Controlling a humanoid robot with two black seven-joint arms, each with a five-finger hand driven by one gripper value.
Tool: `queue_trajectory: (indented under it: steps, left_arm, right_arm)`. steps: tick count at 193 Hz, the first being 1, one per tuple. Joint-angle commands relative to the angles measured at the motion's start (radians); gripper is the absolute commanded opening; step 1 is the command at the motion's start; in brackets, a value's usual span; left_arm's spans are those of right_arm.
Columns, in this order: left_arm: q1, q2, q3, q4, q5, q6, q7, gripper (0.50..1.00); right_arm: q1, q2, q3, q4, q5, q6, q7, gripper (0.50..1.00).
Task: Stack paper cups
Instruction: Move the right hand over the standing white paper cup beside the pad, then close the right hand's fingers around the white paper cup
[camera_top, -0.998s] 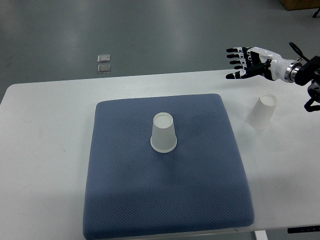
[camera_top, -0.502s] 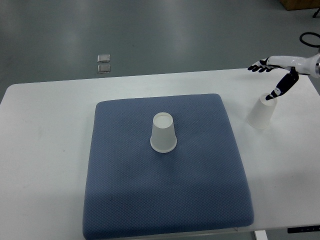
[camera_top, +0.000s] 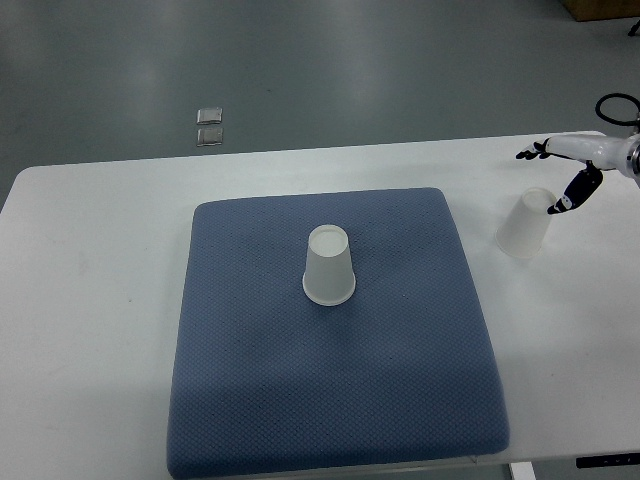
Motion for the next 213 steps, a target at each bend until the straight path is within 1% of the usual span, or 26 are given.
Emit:
queue_trajectory:
  steps: [1, 91, 127, 146, 167, 194, 213]
  left_arm:
    - [0.000, 0.000, 0.000, 0.000, 0.000, -0.001, 0.000, 1.000]
    - [0.000, 0.000, 0.000, 0.000, 0.000, 0.000, 0.000, 1.000]
    - [0.000, 0.000, 0.000, 0.000, 0.000, -0.001, 0.000, 1.000]
    - [0.000, 0.000, 0.000, 0.000, 0.000, 0.000, 0.000, 1.000]
    - [0.000, 0.000, 0.000, 0.000, 0.000, -0.001, 0.000, 1.000]
    - [0.000, 0.000, 0.000, 0.000, 0.000, 0.000, 0.000, 1.000]
    - [0.000, 0.000, 0.000, 0.000, 0.000, 0.000, 0.000, 1.000]
  right_arm:
    - [-0.017, 0.009, -0.008, -0.004, -0.004, -0.001, 0.000, 0.924]
    - [-0.014, 0.000, -0.005, 0.004, 0.011, 0.001, 0.000, 0.924]
    - [-0.015, 0.017, 0.000, 0.001, 0.013, -0.004, -0.002, 0.921]
    - [-0.020, 0.037, -0.002, -0.004, 0.013, -0.024, -0.005, 0.919]
    - [-0.028, 0.061, -0.008, -0.013, 0.010, -0.038, -0.005, 0.911]
    - [-0.041, 0.090, -0.008, -0.059, 0.010, -0.056, -0.006, 0.901]
    - [-0.048, 0.097, -0.008, -0.073, 0.008, -0.065, -0.009, 0.870]
